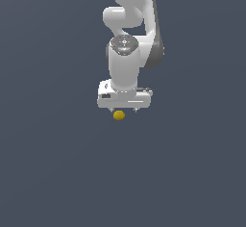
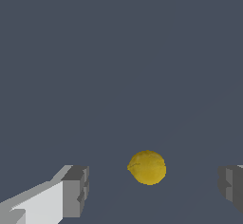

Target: Pick up the object and move it to a goal position.

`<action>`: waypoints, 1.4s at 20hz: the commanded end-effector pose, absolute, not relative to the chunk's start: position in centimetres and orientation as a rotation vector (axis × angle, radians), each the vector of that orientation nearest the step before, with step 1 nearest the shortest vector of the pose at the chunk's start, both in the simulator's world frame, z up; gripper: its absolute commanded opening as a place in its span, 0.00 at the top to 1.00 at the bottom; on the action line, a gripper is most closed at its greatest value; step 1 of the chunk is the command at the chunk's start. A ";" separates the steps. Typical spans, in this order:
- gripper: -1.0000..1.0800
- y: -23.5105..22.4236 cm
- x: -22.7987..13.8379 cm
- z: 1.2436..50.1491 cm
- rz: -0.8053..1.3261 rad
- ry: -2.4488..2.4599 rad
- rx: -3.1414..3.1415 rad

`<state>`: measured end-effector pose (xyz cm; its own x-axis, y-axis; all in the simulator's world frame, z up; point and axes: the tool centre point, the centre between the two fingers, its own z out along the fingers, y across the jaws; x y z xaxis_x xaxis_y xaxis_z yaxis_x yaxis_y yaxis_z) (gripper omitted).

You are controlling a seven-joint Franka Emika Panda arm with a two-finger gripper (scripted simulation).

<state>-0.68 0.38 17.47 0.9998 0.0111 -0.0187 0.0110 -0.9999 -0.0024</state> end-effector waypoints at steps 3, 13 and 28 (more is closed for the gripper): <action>0.04 0.3 -0.7 17.5 0.030 -0.018 -3.138; 0.04 -0.5 -1.0 17.8 0.042 -0.023 -3.122; 0.04 -1.2 -2.1 15.5 0.035 -0.260 -3.122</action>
